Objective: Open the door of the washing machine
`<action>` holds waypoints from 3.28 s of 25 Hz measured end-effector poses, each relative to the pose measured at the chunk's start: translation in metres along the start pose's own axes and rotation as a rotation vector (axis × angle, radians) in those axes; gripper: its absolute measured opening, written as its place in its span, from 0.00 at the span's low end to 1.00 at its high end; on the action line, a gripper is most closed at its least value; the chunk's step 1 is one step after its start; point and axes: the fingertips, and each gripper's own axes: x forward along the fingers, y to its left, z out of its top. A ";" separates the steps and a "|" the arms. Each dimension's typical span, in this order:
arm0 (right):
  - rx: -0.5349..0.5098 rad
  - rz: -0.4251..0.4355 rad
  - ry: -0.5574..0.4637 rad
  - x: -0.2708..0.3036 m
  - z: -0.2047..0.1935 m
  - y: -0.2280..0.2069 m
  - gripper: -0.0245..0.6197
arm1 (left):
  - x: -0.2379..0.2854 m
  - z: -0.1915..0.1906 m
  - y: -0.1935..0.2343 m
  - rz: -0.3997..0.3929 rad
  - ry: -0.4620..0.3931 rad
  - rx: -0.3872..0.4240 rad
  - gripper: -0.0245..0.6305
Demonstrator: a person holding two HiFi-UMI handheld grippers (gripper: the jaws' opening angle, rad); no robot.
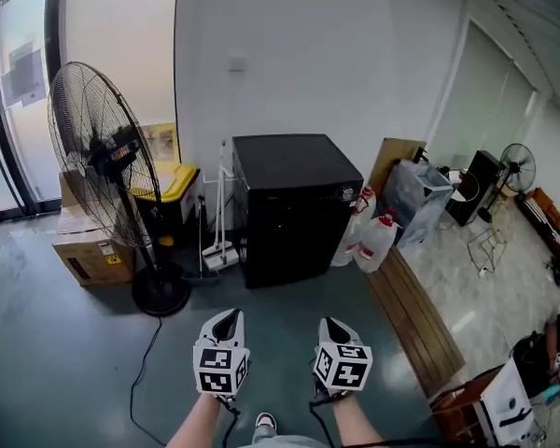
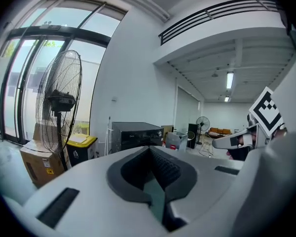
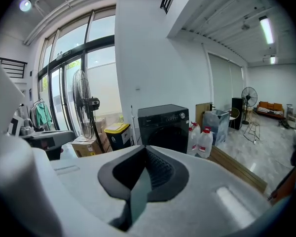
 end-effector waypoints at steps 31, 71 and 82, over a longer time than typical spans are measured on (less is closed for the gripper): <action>0.052 -0.071 0.061 0.188 0.066 -0.102 0.05 | 0.234 0.037 0.027 -0.079 0.073 0.071 0.04; 0.066 -0.111 0.120 0.383 0.149 -0.176 0.05 | 0.449 0.044 0.078 -0.095 0.199 0.004 0.04; 0.109 -0.111 0.205 0.410 0.099 -0.189 0.05 | 0.464 -0.014 0.074 -0.096 0.300 -0.031 0.04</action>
